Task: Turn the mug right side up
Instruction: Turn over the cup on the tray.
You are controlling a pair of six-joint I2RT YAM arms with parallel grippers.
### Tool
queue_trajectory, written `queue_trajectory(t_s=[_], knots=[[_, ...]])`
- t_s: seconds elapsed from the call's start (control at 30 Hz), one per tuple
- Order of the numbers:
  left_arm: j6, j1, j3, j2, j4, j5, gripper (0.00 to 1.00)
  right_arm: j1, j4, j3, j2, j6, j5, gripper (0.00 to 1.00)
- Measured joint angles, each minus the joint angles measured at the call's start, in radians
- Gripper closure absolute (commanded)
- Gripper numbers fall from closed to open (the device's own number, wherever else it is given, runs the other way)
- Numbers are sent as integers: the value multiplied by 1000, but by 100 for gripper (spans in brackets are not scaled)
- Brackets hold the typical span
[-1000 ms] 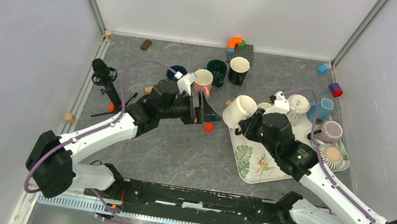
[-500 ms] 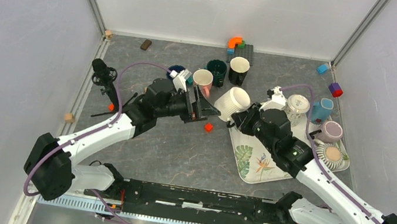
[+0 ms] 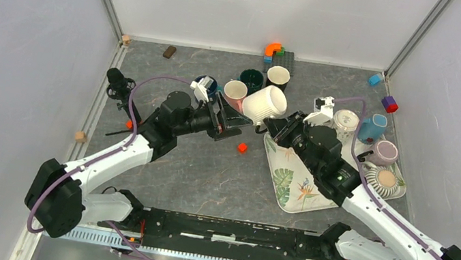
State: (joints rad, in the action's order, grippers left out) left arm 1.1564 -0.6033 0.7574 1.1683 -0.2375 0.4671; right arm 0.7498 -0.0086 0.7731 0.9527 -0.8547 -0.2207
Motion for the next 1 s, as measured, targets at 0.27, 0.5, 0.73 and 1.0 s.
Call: queue_trajectory(t_s=[0.27,0.5,0.73,1.0], knots=[[90,0,-40,2,-118,8,13,0,148,-66,11,-83,18,100],[137,0,-41,18,-210,8,25,0,267,-119,29,-167,42,100],[139,0,-45,18,-236,7,25,0,329,-136,36,-205,45,100],[138,2,-53,10,-210,6,25,-2,366,-136,56,-230,51,100]])
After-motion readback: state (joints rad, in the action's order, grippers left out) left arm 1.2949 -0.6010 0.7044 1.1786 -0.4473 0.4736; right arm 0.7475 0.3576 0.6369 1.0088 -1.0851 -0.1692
